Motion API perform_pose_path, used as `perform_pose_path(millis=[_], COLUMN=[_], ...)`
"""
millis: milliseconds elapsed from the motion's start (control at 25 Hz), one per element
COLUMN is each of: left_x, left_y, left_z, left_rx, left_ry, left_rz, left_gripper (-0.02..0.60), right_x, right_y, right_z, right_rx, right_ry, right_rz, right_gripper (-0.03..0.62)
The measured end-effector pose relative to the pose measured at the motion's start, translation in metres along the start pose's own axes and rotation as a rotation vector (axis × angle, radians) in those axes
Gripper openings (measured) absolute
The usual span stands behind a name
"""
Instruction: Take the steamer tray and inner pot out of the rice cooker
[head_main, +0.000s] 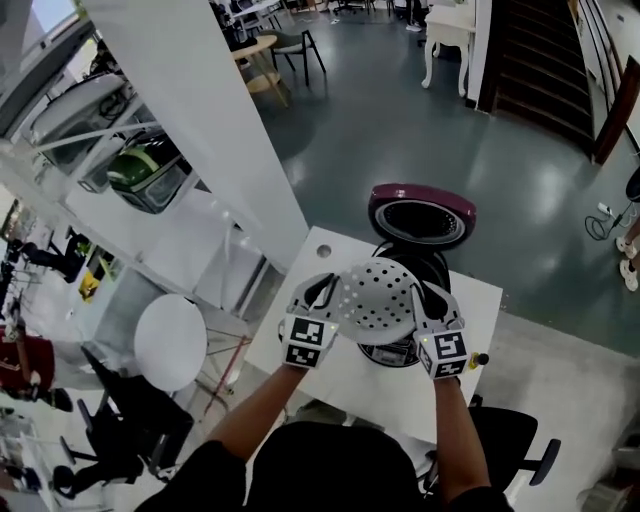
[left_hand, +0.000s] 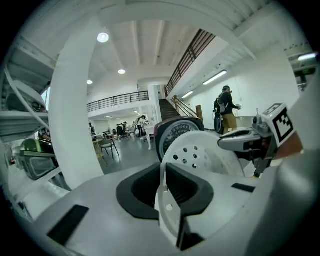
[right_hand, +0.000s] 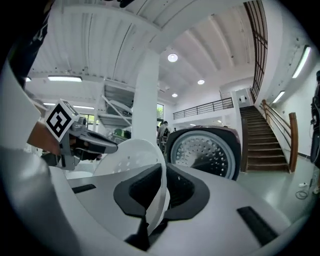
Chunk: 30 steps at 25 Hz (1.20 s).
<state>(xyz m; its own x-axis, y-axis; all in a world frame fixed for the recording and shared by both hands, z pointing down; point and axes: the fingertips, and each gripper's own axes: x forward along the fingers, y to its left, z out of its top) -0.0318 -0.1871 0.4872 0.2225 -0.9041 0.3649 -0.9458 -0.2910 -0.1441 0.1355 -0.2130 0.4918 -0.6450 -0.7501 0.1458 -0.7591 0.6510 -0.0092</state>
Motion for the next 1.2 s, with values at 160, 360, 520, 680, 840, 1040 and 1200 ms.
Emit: perform_pose_path(millis=[160, 360, 520, 680, 840, 1040, 1200], left_x=[-0.023, -0.030, -0.029, -0.023, -0.011, 0.017, 0.041], left_y=[0.035, 0.081, 0.115, 0.157, 0.201, 0.223, 0.220], left_z=[-0.012, -0.037, -0.061, -0.087, -0.118, -0.179, -0.230], left_rx=[0.006, -0.056, -0.088, -0.128, -0.151, -0.181, -0.207], left_ry=[-0.016, -0.014, 0.006, 0.017, 0.042, 0.127, 0.202], left_rz=[0.056, 0.064, 0.037, 0.010, -0.011, -0.080, -0.141], left_gripper=[0.029, 0.038, 0.038, 0.038, 0.038, 0.038, 0.038], right_x=[0.022, 0.052, 0.081, 0.115, 0.153, 0.183, 0.191], right_y=[0.038, 0.081, 0.108, 0.137, 0.166, 0.183, 0.186], right_z=[-0.013, -0.032, -0.051, -0.070, -0.090, -0.145, -0.195], right_rx=[0.078, 0.099, 0.124, 0.165, 0.164, 0.170, 0.187], right_ry=[0.028, 0.093, 0.180, 0.269, 0.347, 0.468, 0.570], right_rz=[0.061, 0.099, 0.076, 0.029, -0.024, -0.078, -0.135], right_gripper=[0.018, 0.018, 0.018, 0.018, 0.018, 0.018, 0.019])
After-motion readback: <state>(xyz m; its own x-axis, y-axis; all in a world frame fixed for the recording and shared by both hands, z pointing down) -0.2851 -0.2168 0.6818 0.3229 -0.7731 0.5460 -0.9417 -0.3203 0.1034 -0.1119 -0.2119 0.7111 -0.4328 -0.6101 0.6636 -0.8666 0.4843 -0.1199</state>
